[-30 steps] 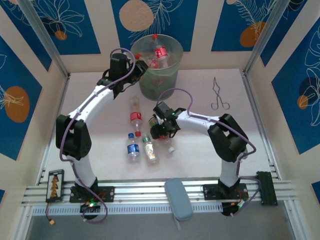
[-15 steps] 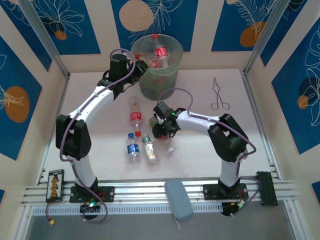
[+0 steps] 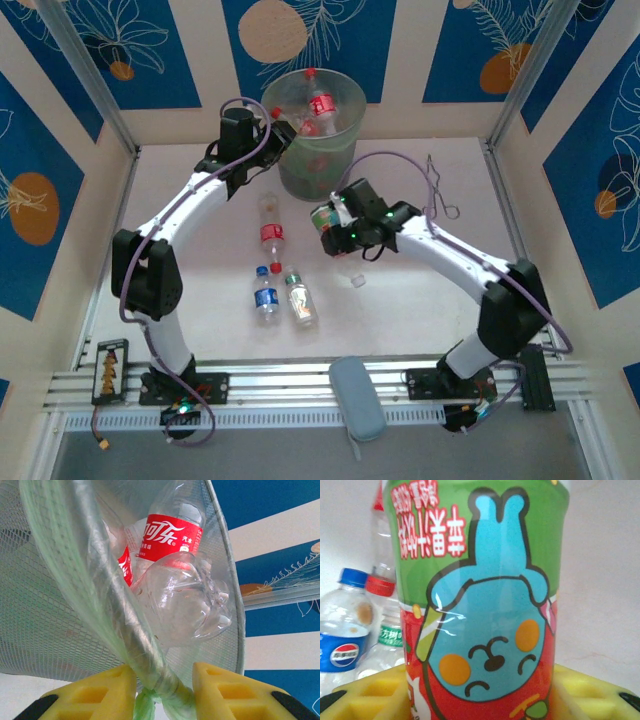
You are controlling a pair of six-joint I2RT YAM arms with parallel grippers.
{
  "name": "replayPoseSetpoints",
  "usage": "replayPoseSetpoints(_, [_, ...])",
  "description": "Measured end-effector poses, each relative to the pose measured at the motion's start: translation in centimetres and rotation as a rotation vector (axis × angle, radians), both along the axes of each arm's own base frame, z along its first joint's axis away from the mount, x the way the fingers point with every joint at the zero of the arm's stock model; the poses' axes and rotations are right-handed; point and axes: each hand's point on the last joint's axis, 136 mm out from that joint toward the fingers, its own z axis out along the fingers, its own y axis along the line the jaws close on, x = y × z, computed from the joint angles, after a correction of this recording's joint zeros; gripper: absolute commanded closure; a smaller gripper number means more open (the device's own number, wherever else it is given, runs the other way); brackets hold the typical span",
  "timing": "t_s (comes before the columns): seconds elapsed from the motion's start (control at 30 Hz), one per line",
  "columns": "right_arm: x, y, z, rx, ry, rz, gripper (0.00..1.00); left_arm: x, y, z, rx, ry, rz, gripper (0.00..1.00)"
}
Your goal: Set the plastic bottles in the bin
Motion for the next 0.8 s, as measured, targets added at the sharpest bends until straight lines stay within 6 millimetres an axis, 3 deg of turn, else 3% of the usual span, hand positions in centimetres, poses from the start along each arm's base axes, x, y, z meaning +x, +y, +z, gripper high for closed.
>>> replayPoseSetpoints(0.13, [0.1,-1.5,5.4,0.077,-0.092,0.000,0.59,0.0,0.0,0.0,0.000,0.000,0.000,0.65])
replayPoseSetpoints(0.27, [1.8,-2.9,10.4,0.145,-0.205,-0.030,0.62,0.0,0.0,0.0,0.000,0.000,0.000,0.65])
replayPoseSetpoints(0.47, [4.8,-3.4,14.9,0.191,-0.320,-0.051,0.64,0.0,0.0,0.0,-0.001,0.000,0.000,0.65])
replayPoseSetpoints(0.8, [13.6,-4.2,22.5,0.322,-0.560,-0.145,0.67,0.0,0.0,0.0,0.000,0.000,0.000,0.65])
